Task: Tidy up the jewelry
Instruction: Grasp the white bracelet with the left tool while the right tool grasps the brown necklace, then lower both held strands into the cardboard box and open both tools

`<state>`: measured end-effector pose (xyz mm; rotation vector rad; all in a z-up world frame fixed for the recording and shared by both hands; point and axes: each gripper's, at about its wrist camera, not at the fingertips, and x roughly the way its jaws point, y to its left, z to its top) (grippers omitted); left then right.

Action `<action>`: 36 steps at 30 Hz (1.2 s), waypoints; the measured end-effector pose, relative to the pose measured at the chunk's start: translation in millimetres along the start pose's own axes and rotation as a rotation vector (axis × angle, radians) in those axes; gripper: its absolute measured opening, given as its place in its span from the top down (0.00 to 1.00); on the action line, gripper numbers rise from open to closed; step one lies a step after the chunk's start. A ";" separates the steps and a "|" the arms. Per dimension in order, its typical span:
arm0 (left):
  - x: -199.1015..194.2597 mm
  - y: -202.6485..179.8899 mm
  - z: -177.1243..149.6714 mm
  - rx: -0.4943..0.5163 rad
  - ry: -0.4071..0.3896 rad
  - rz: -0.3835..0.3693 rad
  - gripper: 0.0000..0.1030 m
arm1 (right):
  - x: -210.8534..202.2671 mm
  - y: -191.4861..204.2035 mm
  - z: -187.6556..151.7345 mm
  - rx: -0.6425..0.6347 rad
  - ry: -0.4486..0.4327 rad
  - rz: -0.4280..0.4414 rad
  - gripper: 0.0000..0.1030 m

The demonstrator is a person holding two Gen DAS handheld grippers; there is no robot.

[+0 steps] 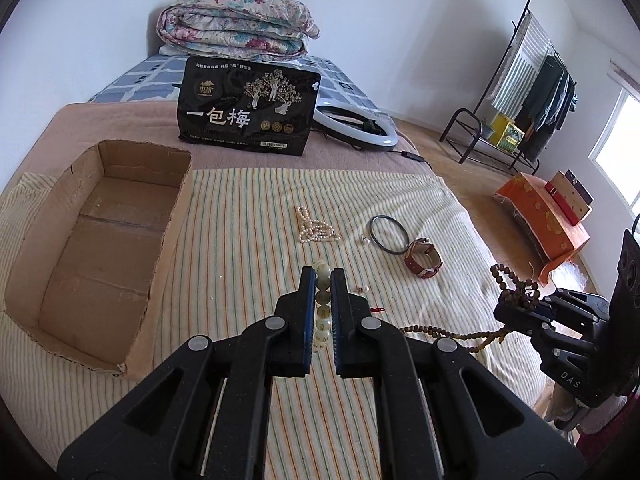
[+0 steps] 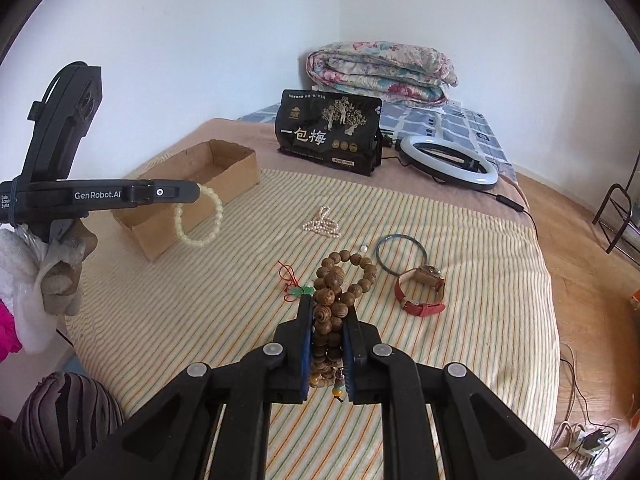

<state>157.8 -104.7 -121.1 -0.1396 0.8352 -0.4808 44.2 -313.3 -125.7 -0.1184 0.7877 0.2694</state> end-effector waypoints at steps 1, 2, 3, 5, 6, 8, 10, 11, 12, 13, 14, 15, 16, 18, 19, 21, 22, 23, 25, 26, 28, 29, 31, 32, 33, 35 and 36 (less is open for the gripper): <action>-4.3 2.1 1.6 -0.002 -0.007 -0.001 0.95 | -3.5 1.3 4.0 -0.005 -0.007 -0.002 0.90; -8.9 4.3 3.4 -0.003 -0.014 -0.002 0.95 | -7.4 2.7 8.1 -0.010 -0.015 -0.003 0.90; -13.9 5.6 5.0 -0.003 -0.023 -0.001 0.95 | -10.9 4.3 12.0 -0.015 -0.021 -0.003 0.90; -23.6 10.3 8.9 -0.007 -0.041 0.000 0.95 | -17.2 8.9 22.2 -0.033 -0.034 -0.005 0.90; -28.2 13.5 11.0 -0.010 -0.049 0.000 0.95 | -20.4 12.1 27.0 -0.044 -0.041 -0.007 0.90; -36.7 20.9 14.8 -0.016 -0.064 0.001 0.95 | -26.0 19.5 37.1 -0.065 -0.059 -0.005 0.90; -44.7 29.3 18.0 -0.021 -0.076 0.002 0.95 | -29.9 25.8 48.1 -0.075 -0.077 -0.001 0.90; -48.7 33.8 19.4 -0.024 -0.083 0.005 0.95 | -30.8 28.8 53.6 -0.075 -0.087 0.005 0.90; -52.5 37.8 20.4 -0.028 -0.090 0.009 0.95 | -31.3 32.2 59.3 -0.074 -0.096 0.014 0.90; -56.3 42.7 21.8 -0.031 -0.096 0.014 0.95 | -31.5 35.0 64.3 -0.073 -0.105 0.024 0.90; -60.1 48.0 23.4 -0.036 -0.101 0.018 0.95 | -31.6 38.6 69.8 -0.073 -0.114 0.034 0.90; -63.8 52.9 25.6 -0.039 -0.106 0.022 0.95 | -31.8 41.9 75.5 -0.073 -0.122 0.044 0.90; -67.5 58.8 27.7 -0.044 -0.111 0.025 0.95 | -31.7 46.4 81.3 -0.075 -0.130 0.053 0.90; -75.0 70.2 31.7 -0.051 -0.122 0.038 0.95 | -32.4 54.4 94.3 -0.083 -0.149 0.074 0.90; -79.1 75.9 34.0 -0.054 -0.129 0.046 0.95 | -32.7 58.9 100.9 -0.089 -0.159 0.080 0.90; -85.8 86.0 38.6 -0.057 -0.142 0.066 0.95 | -32.5 68.8 114.3 -0.106 -0.178 0.090 0.90; -88.8 91.3 40.6 -0.059 -0.146 0.072 0.95 | -32.0 73.3 120.9 -0.112 -0.187 0.096 0.90; -91.6 96.4 42.2 -0.060 -0.150 0.079 0.95 | -30.9 77.8 127.8 -0.115 -0.195 0.105 0.90; -96.6 105.4 43.4 -0.064 -0.158 0.097 0.95 | -30.1 86.3 139.9 -0.124 -0.210 0.120 0.90; -98.6 110.0 44.2 -0.066 -0.161 0.105 0.95 | -29.2 91.2 146.0 -0.130 -0.218 0.125 0.90; -102.2 118.8 44.5 -0.072 -0.166 0.119 0.95 | -28.2 100.7 158.7 -0.140 -0.235 0.137 0.90; -103.4 123.7 44.9 -0.078 -0.169 0.125 0.95 | -28.0 104.8 165.2 -0.144 -0.244 0.143 0.90; -104.8 132.5 44.7 -0.088 -0.172 0.133 0.95 | -27.2 114.7 178.6 -0.160 -0.261 0.148 0.90; -105.3 136.5 44.9 -0.094 -0.174 0.136 0.95 | -26.0 119.8 184.7 -0.167 -0.267 0.152 0.90; -105.4 141.1 45.3 -0.100 -0.175 0.137 0.95 | -23.8 123.2 191.2 -0.174 -0.269 0.156 0.90; -105.9 149.7 45.4 -0.114 -0.178 0.143 0.95 | -18.4 131.7 201.9 -0.187 -0.274 0.161 0.90; -106.3 153.6 45.2 -0.121 -0.178 0.142 0.95 | -15.5 135.6 206.6 -0.191 -0.275 0.167 0.90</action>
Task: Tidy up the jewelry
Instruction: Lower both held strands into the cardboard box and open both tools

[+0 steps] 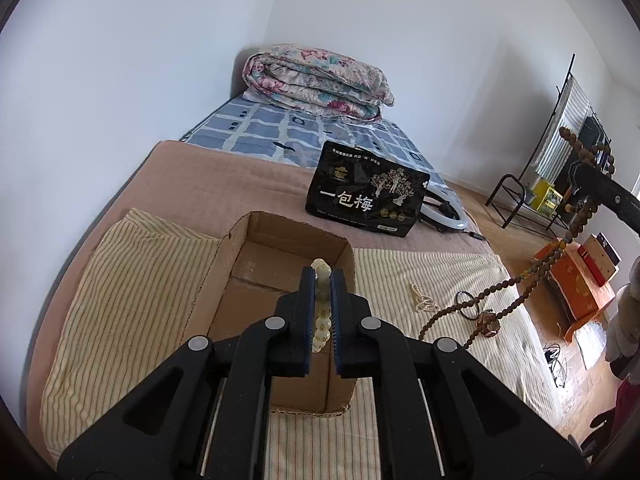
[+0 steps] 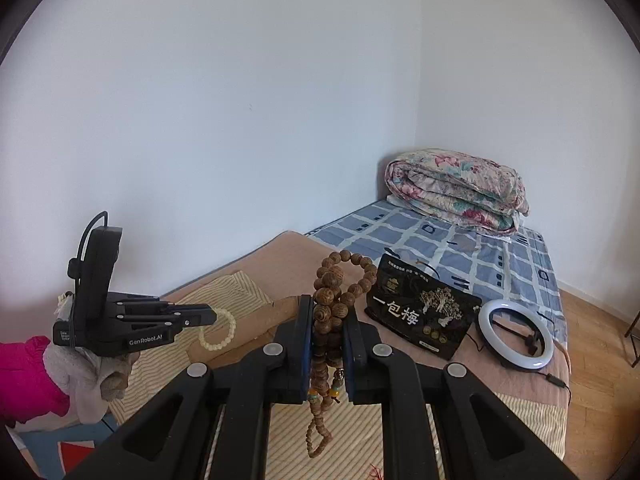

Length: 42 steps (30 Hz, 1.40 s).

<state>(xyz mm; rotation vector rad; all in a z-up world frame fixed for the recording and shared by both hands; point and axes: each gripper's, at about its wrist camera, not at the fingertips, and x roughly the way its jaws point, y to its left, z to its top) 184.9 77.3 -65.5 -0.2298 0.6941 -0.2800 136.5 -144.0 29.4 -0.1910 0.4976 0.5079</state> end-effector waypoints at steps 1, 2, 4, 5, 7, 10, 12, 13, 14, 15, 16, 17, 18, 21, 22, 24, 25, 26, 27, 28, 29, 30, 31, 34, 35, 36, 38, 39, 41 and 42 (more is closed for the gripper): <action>0.9 3.3 -0.1 -0.004 0.002 -0.001 0.95 | 5.2 2.6 4.1 -0.001 -0.002 0.006 0.90; 1.8 6.1 -0.5 -0.006 0.004 -0.001 0.95 | 10.4 3.7 7.0 0.000 -0.004 0.012 0.90; 3.3 10.5 -2.0 -0.008 0.008 0.001 0.95 | 18.4 7.5 13.5 0.002 -0.009 0.026 0.90; 4.2 12.7 -2.9 -0.009 0.010 0.002 0.95 | 22.8 9.7 16.4 0.000 -0.010 0.031 0.90; 6.9 15.7 -3.8 -0.012 0.014 0.002 0.95 | 31.6 13.1 21.7 -0.002 -0.011 0.038 0.90; 11.1 20.8 -6.0 -0.025 0.021 0.000 0.95 | 43.3 16.3 27.1 0.011 -0.010 0.058 0.90; 14.4 24.5 -7.5 -0.032 0.028 -0.002 0.95 | 53.4 18.4 28.5 0.014 -0.005 0.060 0.90; 15.8 25.7 -8.6 -0.033 0.030 0.000 0.95 | 59.4 17.8 28.4 0.017 -0.002 0.062 0.90; 17.0 27.1 -10.0 -0.032 0.032 0.003 0.95 | 65.8 18.0 27.9 0.021 0.001 0.063 0.90; 18.6 28.5 -11.2 -0.033 0.035 0.004 0.95 | 72.5 17.7 26.1 0.025 0.007 0.063 0.90; 20.5 30.2 -12.2 -0.035 0.039 0.005 0.95 | 79.8 18.1 23.9 0.027 0.017 0.059 0.90; 22.5 32.0 -13.2 -0.037 0.044 0.006 0.95 | 88.4 18.5 20.7 0.027 0.031 0.053 0.90; 23.6 33.0 -14.9 -0.040 0.048 0.007 0.95 | 96.2 18.5 16.8 0.028 0.046 0.048 0.90; 29.2 37.2 -19.0 -0.045 0.061 0.010 0.95 | 119.9 15.9 1.6 0.053 0.092 0.054 0.90; 30.8 38.4 -20.5 -0.046 0.066 0.011 0.95 | 126.1 15.7 -3.8 0.058 0.107 0.053 0.90; 33.7 40.3 -24.5 -0.046 0.076 0.015 0.95 | 140.5 14.0 -15.8 0.066 0.142 0.054 0.90; 35.7 41.4 -26.3 -0.047 0.082 0.016 0.95 | 146.3 13.2 -21.6 0.070 0.159 0.056 0.90; 37.6 43.1 -28.3 -0.047 0.087 0.017 0.95 | 153.4 12.6 -26.5 0.072 0.176 0.056 0.90; 39.5 44.3 -30.3 -0.047 0.092 0.019 0.95 | 159.6 11.8 -32.3 0.071 0.193 0.055 0.90; 41.5 45.1 -32.0 -0.046 0.097 0.023 0.95 | 165.3 11.5 -38.4 0.070 0.210 0.051 0.90; 43.3 46.6 -34.2 -0.047 0.101 0.027 0.95 | 169.6 11.7 -43.8 0.073 0.225 0.049 0.90; 45.6 48.0 -36.7 -0.048 0.107 0.031 0.95 | 173.4 11.8 -48.9 0.078 0.238 0.048 0.90; 47.8 49.4 -39.4 -0.050 0.115 0.035 0.95 | 177.3 11.6 -53.5 0.083 0.250 0.047 0.90; 54.6 52.4 -48.0 -0.053 0.141 0.040 0.95 | 185.9 11.8 -65.8 0.097 0.281 0.050 0.90; 56.1 52.5 -50.9 -0.051 0.148 0.042 0.95 | 188.8 11.4 -69.4 0.099 0.289 0.050 0.90; 58.3 52.8 -53.1 -0.048 0.155 0.044 0.95 | 191.9 12.7 -71.2 0.101 0.296 0.052 0.90; 60.8 53.3 -58.0 -0.044 0.165 0.048 0.95 | 195.6 13.4 -75.0 0.113 0.304 0.059 0.89; 61.9 53.0 -59.6 -0.041 0.168 0.052 0.95 | 197.6 14.1 -75.5 0.121 0.306 0.063 0.89; 63.7 53.4 -62.5 -0.038 0.173 0.055 0.95 | 200.2 15.1 -75.5 0.133 0.307 0.068 0.90; 64.0 53.2 -63.4 -0.039 0.175 0.055 0.95 | 200.2 16.6 -73.8 0.142 0.303 0.074 0.89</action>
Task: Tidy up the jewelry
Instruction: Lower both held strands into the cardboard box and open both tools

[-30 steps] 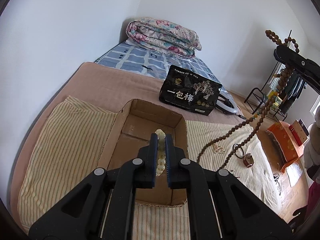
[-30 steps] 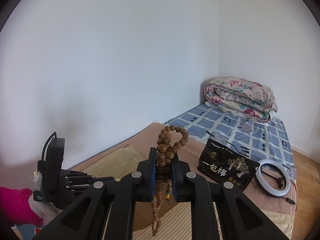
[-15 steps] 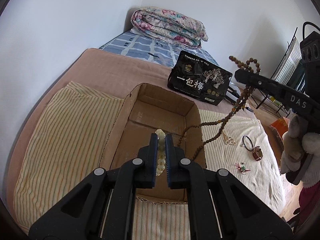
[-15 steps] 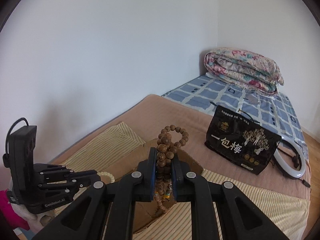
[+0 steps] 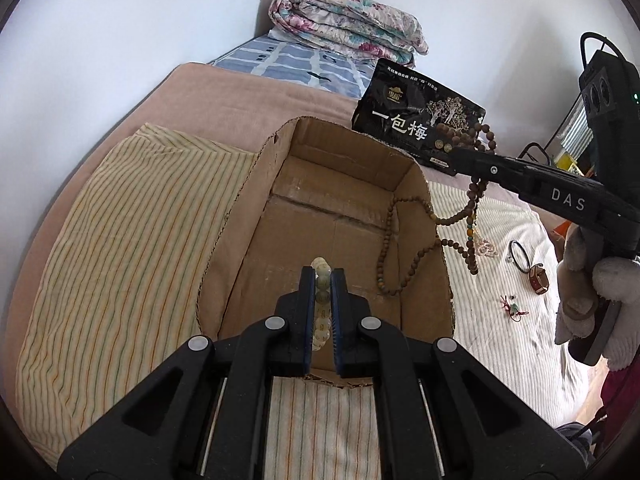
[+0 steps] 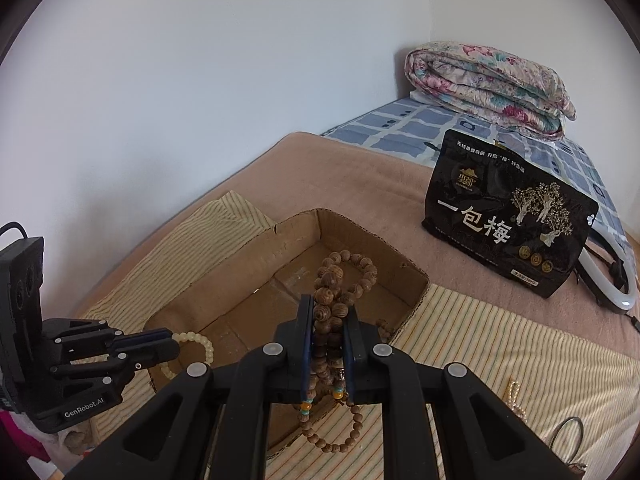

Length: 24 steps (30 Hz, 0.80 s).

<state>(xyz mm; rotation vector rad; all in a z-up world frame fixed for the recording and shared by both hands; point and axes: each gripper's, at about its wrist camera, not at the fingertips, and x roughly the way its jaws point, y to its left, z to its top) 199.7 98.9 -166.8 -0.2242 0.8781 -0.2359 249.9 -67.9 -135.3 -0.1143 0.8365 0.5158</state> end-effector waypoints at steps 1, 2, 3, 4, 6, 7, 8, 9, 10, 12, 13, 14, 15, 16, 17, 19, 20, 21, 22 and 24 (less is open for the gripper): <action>0.2 0.1 -0.6 0.000 0.001 0.000 0.95 | -0.4 0.6 2.2 0.008 -0.006 0.010 0.90; 0.1 0.4 -1.3 -0.001 0.001 0.000 0.95 | -1.7 1.9 4.4 0.017 -0.014 0.022 0.89; -0.4 0.2 -1.5 -0.002 0.001 -0.001 0.95 | -3.5 3.4 7.0 0.023 -0.024 0.032 0.90; -0.3 0.2 -1.5 -0.002 0.001 0.000 0.95 | -5.0 5.4 9.9 0.026 -0.033 0.039 0.89; -0.8 1.0 -1.3 -0.006 0.000 0.000 0.95 | -6.3 8.5 15.8 0.030 -0.046 0.053 0.90; -1.1 1.8 -1.0 -0.009 -0.001 -0.001 0.95 | -6.7 9.9 18.0 0.031 -0.049 0.058 0.90; -0.9 2.4 -0.5 -0.011 0.000 -0.001 0.95 | -6.2 10.9 19.8 0.030 -0.051 0.058 0.89; -1.1 2.7 -0.2 -0.011 0.000 -0.002 0.95 | -4.6 11.7 20.9 0.028 -0.050 0.057 0.90; -1.2 2.8 -0.1 -0.012 0.000 0.000 0.95 | -2.4 12.6 21.2 0.027 -0.044 0.058 0.89; -1.8 3.7 0.8 -0.016 -0.001 0.000 0.95 | 2.0 13.1 19.8 0.028 -0.034 0.064 0.89; -2.0 4.3 1.1 -0.019 0.001 -0.003 0.95 | 4.3 13.5 18.9 0.028 -0.029 0.065 0.89; -2.4 4.7 1.6 -0.019 0.004 -0.010 0.95 | 6.1 14.0 18.0 0.028 -0.025 0.066 0.89; -3.2 4.5 1.9 -0.017 0.003 -0.009 0.95 | 7.5 14.1 17.6 0.029 -0.023 0.065 0.88; -4.3 4.2 2.3 -0.013 -0.001 -0.008 0.95 | 8.9 14.3 16.9 0.029 -0.020 0.060 0.85; -5.5 3.3 2.3 -0.007 -0.006 -0.009 0.95 | 9.5 14.5 16.6 0.029 -0.016 0.058 0.77; -7.9 1.5 3.2 0.006 -0.012 -0.006 0.95 | 7.4 14.3 15.5 0.027 -0.021 0.039 0.70; -9.0 0.3 3.3 0.010 -0.014 -0.005 0.95 | 6.3 14.3 15.0 0.023 -0.021 0.032 0.68; -10.0 -0.3 3.8 0.012 -0.016 -0.003 0.95 | 5.1 14.1 14.7 0.020 -0.020 0.026 0.66; -11.1 -0.6 3.9 0.010 -0.018 -0.002 0.95 | 3.5 13.5 14.3 0.018 -0.019 0.021 0.60; -12.8 -1.3 4.5 0.007 -0.019 -0.004 0.95 | -0.8 12.0 12.3 0.015 -0.026 0.003 0.51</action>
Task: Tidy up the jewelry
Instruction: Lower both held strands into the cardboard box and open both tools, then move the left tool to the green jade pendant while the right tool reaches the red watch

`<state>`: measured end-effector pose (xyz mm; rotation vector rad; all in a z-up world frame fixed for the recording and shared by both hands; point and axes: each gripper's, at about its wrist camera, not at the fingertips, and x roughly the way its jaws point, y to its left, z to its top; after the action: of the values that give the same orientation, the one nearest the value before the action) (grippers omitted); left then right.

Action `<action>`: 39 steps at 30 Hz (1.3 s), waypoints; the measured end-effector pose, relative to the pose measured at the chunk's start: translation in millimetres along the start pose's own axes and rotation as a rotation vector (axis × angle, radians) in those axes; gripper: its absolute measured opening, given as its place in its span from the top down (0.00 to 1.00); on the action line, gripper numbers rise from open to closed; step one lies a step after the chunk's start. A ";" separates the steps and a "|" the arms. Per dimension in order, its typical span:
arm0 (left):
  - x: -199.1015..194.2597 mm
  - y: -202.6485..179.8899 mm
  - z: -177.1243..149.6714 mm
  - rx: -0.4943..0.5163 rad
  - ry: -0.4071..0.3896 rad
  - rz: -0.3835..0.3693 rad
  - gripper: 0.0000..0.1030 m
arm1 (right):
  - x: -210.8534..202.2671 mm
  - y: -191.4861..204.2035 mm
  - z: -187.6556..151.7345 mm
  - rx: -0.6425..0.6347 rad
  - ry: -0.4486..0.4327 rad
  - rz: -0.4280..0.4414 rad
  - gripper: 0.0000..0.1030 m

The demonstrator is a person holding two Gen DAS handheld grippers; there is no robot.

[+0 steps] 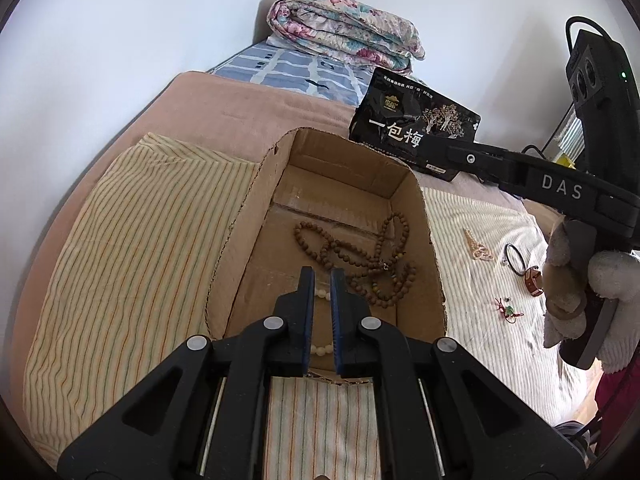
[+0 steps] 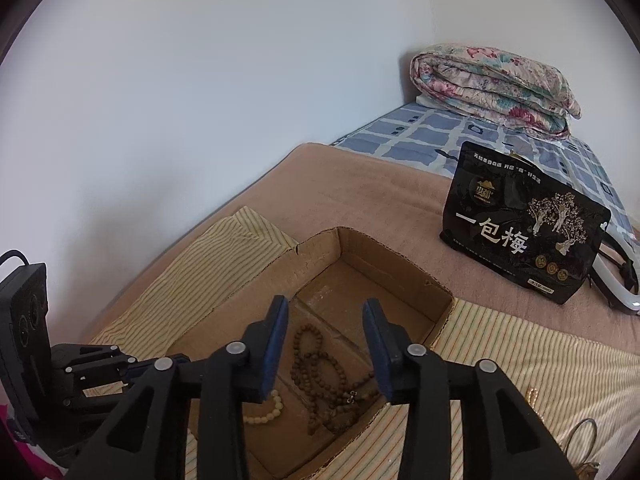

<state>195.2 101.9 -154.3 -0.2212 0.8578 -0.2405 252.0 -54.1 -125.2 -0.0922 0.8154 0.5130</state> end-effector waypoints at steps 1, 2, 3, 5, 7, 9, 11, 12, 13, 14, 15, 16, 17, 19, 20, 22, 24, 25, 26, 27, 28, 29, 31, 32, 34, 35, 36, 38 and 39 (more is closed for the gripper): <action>-1.0 -0.8 0.0 0.001 -0.002 0.002 0.95 | -3.0 -0.9 -0.7 0.000 -0.003 -0.007 0.48; -2.2 -1.7 -0.4 0.002 -0.003 0.003 0.95 | -5.7 -2.3 -1.7 0.000 -0.004 -0.011 0.48; -3.4 -3.1 -0.4 0.004 -0.004 0.003 0.95 | -8.4 -3.9 -2.5 0.002 -0.005 -0.016 0.47; -6.4 -6.8 -1.0 0.012 -0.008 0.006 0.95 | -15.5 -7.7 -5.7 0.007 -0.012 -0.034 0.42; -10.0 -12.0 -1.7 0.028 -0.015 0.013 0.95 | -24.3 -11.7 -9.5 0.011 -0.022 -0.054 0.35; -13.1 -19.3 -2.2 0.052 -0.022 0.034 0.95 | -35.3 -17.1 -15.0 0.022 -0.035 -0.070 0.30; -15.4 -27.0 -2.6 0.070 -0.025 0.041 0.95 | -47.2 -23.3 -20.7 0.037 -0.045 -0.085 0.24; -16.8 -30.2 -3.2 0.072 -0.026 0.033 0.95 | -53.5 -26.8 -24.6 0.045 -0.051 -0.098 0.23; -18.0 -33.9 -3.6 0.075 -0.029 0.025 0.95 | -60.3 -30.6 -28.2 0.050 -0.058 -0.115 0.19; -18.9 -38.0 -4.1 0.079 -0.033 0.019 0.95 | -67.7 -34.1 -32.3 0.052 -0.066 -0.135 0.15; -19.5 -42.2 -5.0 0.085 -0.036 0.015 0.95 | -74.8 -38.0 -36.2 0.053 -0.072 -0.154 0.13; -19.7 -47.3 -5.5 0.090 -0.038 0.012 0.95 | -82.0 -41.9 -39.8 0.053 -0.077 -0.172 0.10; -19.4 -52.8 -6.0 0.095 -0.038 0.007 0.95 | -89.3 -46.2 -44.5 0.053 -0.080 -0.191 0.08; -17.5 -65.4 -6.7 0.108 -0.034 -0.001 0.90 | -104.5 -57.0 -54.8 0.059 -0.086 -0.235 0.02; -16.6 -73.3 -7.4 0.116 -0.033 -0.004 0.84 | -112.7 -62.7 -60.4 0.063 -0.092 -0.258 0.01; -14.7 -89.2 -9.2 0.136 -0.041 -0.015 0.62 | -129.0 -76.9 -72.1 0.075 -0.099 -0.296 0.01; -12.2 -106.6 -11.4 0.158 -0.044 -0.029 0.60 | -143.9 -91.6 -84.3 0.088 -0.095 -0.330 0.00; -9.9 -115.4 -12.5 0.169 -0.038 -0.038 0.60 | -151.2 -99.9 -90.6 0.097 -0.092 -0.346 0.00; -7.8 -123.5 -13.3 0.179 -0.032 -0.047 0.60 | -158.3 -108.1 -97.3 0.109 -0.090 -0.361 0.00; -5.2 -131.4 -14.2 0.188 -0.027 -0.055 0.59 | -165.5 -116.9 -104.4 0.123 -0.088 -0.373 0.00; -2.0 -138.9 -15.1 0.196 -0.020 -0.061 0.55 | -172.2 -125.9 -111.5 0.139 -0.086 -0.383 0.00; 1.2 -146.2 -15.8 0.203 -0.014 -0.065 0.52 | -178.5 -135.3 -118.9 0.154 -0.080 -0.394 0.00; 7.5 -159.8 -17.4 0.215 -0.010 -0.076 0.46 | -190.6 -154.4 -134.5 0.181 -0.067 -0.422 0.00; 10.8 -166.0 -17.7 0.221 -0.006 -0.082 0.46 | -195.7 -163.5 -142.7 0.194 -0.063 -0.440 0.00; 18.1 -178.4 -18.6 0.234 0.005 -0.096 0.46 | -205.1 -182.9 -159.4 0.224 -0.051 -0.470 0.00; 21.9 -185.2 -19.0 0.242 0.009 -0.100 0.46 | -208.4 -192.5 -166.9 0.243 -0.043 -0.480 0.00; 25.4 -191.4 -19.8 0.250 0.013 -0.106 0.46 | -211.0 -201.8 -174.7 0.262 -0.034 -0.488 0.00; 32.9 -202.9 -21.9 0.268 0.022 -0.114 0.46 | -215.2 -218.5 -189.7 0.292 -0.017 -0.508 0.00; 36.9 -208.5 -22.5 0.275 0.028 -0.121 0.46 | -216.9 -226.1 -196.3 0.303 -0.010 -0.516 0.00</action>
<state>176.2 -109.3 -135.1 -0.0124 0.8305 -0.4715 102.8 -392.4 -131.1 -0.0176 0.8146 -0.0984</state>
